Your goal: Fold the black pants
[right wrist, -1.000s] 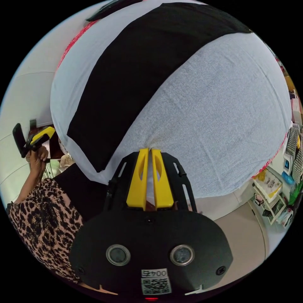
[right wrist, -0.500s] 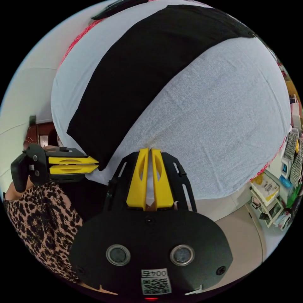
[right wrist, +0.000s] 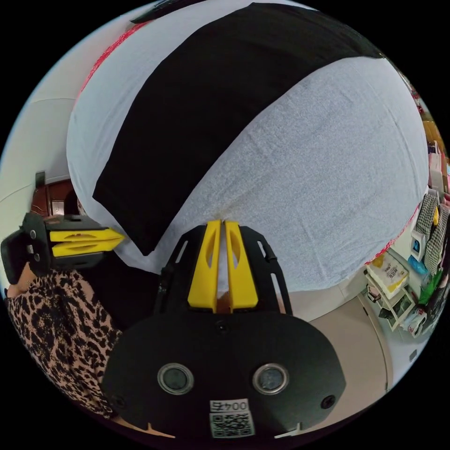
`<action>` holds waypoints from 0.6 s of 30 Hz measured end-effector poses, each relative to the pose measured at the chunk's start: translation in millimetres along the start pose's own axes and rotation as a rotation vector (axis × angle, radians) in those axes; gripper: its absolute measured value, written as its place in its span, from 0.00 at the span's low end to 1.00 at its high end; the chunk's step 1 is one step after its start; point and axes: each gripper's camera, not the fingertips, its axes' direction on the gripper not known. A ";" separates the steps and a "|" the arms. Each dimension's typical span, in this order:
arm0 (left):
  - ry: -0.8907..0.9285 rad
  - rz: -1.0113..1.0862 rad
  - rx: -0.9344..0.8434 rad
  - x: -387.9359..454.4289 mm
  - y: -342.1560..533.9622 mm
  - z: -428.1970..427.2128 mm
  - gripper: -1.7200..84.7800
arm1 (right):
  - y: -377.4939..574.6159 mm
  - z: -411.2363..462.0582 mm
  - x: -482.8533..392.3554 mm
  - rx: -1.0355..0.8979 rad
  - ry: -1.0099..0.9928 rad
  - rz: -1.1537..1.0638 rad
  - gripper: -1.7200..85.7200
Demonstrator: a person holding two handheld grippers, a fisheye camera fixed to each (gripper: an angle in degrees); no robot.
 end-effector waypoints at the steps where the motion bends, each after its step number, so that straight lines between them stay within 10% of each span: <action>1: 0.010 -0.027 0.025 -7.2 8.8 -7.6 0.02 | -2.1 0.4 -2.0 -0.007 0.009 -0.004 0.04; 18: -0.004 -0.421 0.086 -136.1 173.2 -59.5 0.02 | -48.9 -6.1 -45.0 -0.068 0.036 -0.009 0.02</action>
